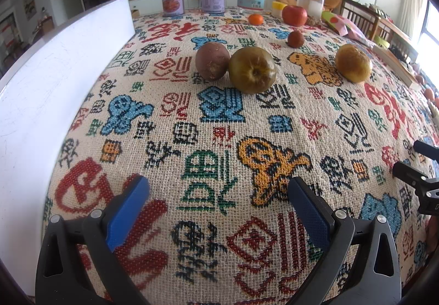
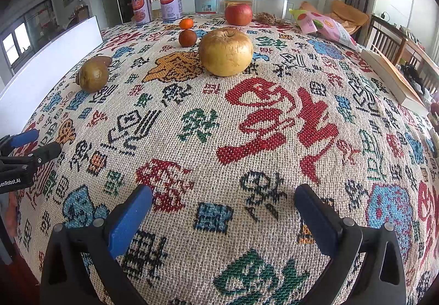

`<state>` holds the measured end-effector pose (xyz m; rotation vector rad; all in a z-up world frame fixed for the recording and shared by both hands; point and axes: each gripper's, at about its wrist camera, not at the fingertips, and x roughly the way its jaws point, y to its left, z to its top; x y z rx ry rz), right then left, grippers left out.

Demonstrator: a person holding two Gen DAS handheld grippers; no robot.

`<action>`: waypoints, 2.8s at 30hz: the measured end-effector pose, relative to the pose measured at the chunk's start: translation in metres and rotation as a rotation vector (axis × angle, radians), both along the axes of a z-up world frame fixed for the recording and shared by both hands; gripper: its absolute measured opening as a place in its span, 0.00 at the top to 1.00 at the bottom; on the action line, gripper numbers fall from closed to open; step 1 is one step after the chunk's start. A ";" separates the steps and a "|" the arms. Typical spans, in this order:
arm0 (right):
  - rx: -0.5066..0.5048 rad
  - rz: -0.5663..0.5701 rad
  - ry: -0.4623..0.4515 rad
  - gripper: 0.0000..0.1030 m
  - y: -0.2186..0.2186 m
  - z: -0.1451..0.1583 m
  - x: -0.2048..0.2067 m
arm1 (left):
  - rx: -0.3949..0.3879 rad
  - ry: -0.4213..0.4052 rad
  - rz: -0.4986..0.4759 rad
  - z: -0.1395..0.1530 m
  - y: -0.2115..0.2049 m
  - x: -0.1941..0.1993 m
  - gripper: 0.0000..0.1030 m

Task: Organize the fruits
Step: 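Move both tools back over the table toward the remaining fruits, then grasp the brown pear with the right tool while the left tool approaches the sweet potato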

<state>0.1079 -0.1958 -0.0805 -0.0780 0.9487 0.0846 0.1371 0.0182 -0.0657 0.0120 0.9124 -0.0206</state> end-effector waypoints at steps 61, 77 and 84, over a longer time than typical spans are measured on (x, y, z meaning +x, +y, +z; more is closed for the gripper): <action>0.163 0.139 -0.036 0.46 -0.013 0.008 0.000 | -0.006 0.004 -0.018 0.000 0.014 0.002 0.00; 0.026 0.165 -0.024 0.15 0.009 0.001 -0.005 | -0.079 0.028 -0.029 0.025 0.005 0.109 0.03; 0.033 0.165 -0.024 0.14 0.009 0.001 -0.005 | -0.010 0.057 -0.017 0.009 0.000 0.139 0.56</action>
